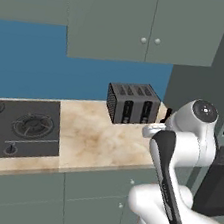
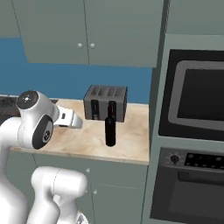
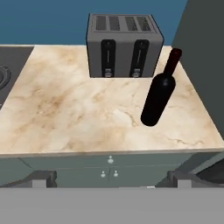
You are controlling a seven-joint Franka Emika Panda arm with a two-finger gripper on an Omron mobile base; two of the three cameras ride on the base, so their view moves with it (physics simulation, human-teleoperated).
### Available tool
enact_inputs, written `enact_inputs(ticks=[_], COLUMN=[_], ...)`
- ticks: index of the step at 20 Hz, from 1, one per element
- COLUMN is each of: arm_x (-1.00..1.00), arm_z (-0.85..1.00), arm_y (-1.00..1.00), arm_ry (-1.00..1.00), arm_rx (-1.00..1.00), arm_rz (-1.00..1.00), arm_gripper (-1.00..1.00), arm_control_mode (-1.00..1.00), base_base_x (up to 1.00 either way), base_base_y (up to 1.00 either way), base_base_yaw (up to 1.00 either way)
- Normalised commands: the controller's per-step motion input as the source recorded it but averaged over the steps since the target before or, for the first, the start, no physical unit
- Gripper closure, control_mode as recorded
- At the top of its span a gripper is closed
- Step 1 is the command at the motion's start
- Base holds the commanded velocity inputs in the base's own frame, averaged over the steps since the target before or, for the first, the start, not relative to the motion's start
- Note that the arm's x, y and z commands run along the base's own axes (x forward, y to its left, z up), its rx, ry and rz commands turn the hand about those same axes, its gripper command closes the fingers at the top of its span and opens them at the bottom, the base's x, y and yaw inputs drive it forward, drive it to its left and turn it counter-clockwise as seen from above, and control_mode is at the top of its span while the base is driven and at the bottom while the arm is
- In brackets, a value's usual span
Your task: There is a wine glass and glass cup on the dining counter. Place the wine bottle next to the wine glass and the juice bottle next to the glass cup.
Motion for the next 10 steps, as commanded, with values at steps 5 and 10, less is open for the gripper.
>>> enact_inputs(ticks=[5,10], arm_x=[0.00,0.00], arm_z=[0.00,0.00], arm_y=[0.00,0.00], arm_ry=[0.00,0.00], arm_rx=[0.00,0.00], arm_rz=[0.00,0.00], arm_gripper=[-1.00,-1.00], arm_control_mode=[1.00,1.00], base_base_x=[0.50,0.18], base_base_y=[-0.28,-0.10], base_base_yaw=[0.03,0.00])
